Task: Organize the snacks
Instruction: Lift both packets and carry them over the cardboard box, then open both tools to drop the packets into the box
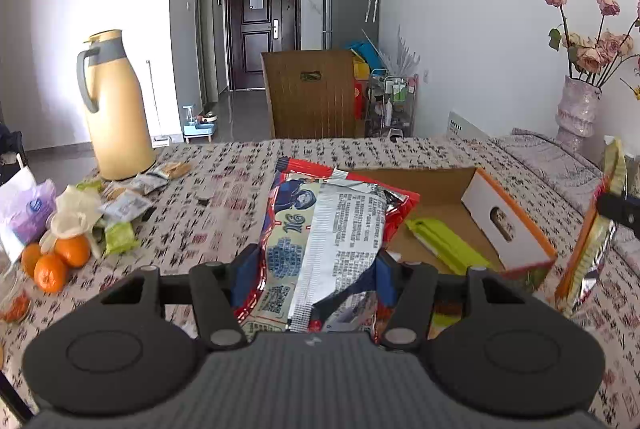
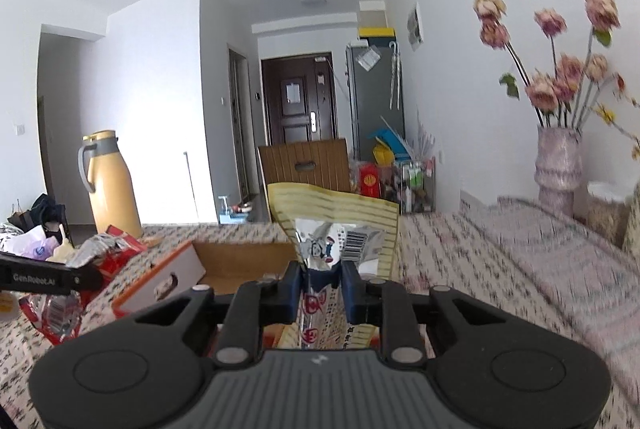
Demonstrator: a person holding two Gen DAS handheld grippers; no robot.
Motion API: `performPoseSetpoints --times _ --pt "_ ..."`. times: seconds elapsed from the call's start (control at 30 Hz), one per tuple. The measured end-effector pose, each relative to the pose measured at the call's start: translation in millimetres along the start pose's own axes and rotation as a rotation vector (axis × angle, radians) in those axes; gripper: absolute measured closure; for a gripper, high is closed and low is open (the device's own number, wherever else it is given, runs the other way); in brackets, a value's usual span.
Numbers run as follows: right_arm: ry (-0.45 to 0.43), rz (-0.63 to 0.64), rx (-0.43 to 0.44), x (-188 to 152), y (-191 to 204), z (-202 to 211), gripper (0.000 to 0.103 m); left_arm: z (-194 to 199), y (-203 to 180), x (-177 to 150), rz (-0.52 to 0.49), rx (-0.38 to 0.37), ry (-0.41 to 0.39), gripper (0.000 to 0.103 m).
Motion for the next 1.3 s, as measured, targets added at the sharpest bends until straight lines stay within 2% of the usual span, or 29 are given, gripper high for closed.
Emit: performPoseSetpoints --times 0.2,0.33,0.5,0.7,0.87,0.97,1.0,1.03,1.07,1.13,1.17,1.2,1.3 --pt "-0.026 0.039 0.007 35.7 3.3 -44.8 0.083 -29.8 -2.9 21.6 0.011 0.013 0.004 0.044" --pt "-0.004 0.086 0.009 42.0 11.7 -83.7 0.083 -55.7 -1.6 29.6 0.030 0.023 0.019 0.044" --pt "0.118 0.087 0.019 16.0 14.5 -140.4 0.083 -92.9 -3.1 25.3 0.052 0.023 0.058 0.044" --pt "0.212 0.082 0.044 -12.2 24.1 -177.2 0.084 -131.5 -5.6 6.4 0.068 0.013 0.115 0.044" --pt "0.278 0.064 0.044 -39.1 25.3 -196.3 0.083 -141.3 0.3 -3.9 0.093 0.011 0.129 0.043" --pt "0.313 0.038 0.034 -50.2 16.9 -203.8 0.082 -137.8 3.1 -2.4 0.108 0.006 0.102 0.034" --pt "0.320 0.030 0.034 -52.6 14.8 -204.7 0.079 -135.6 2.7 -1.2 0.106 0.004 0.088 0.026" --pt "0.322 0.019 0.038 -54.3 13.9 -203.1 0.066 -134.2 2.1 0.3 0.104 0.003 0.078 0.019" --pt "0.317 0.007 0.042 -53.7 11.9 -200.8 0.045 -132.1 1.1 1.3 0.102 0.003 0.067 0.016" --pt "0.289 -0.013 0.045 -48.0 6.7 -194.4 0.022 -127.9 -0.5 3.6 0.099 0.002 0.051 0.007" --pt "0.276 -0.019 0.046 -44.9 4.8 -191.6 0.015 -125.6 -0.7 4.9 0.101 0.005 0.044 0.003" --pt "0.264 -0.028 0.050 -41.3 2.2 -189.4 0.013 -124.6 0.0 5.9 0.104 0.012 0.038 0.000" --pt "0.237 -0.054 0.040 -33.6 -5.4 -184.7 0.000 -122.9 2.4 7.8 0.112 0.021 0.025 0.000"
Point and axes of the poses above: each gripper's, at about its wrist camera, not at the fingertips, and z roughly against the way its jaws point, y to its left, x to its top, the point moved 8 cm from there along -z, roughly the way its jaws point, and after that the axes turned 3 degrees about -y, right-handed, at the moved point
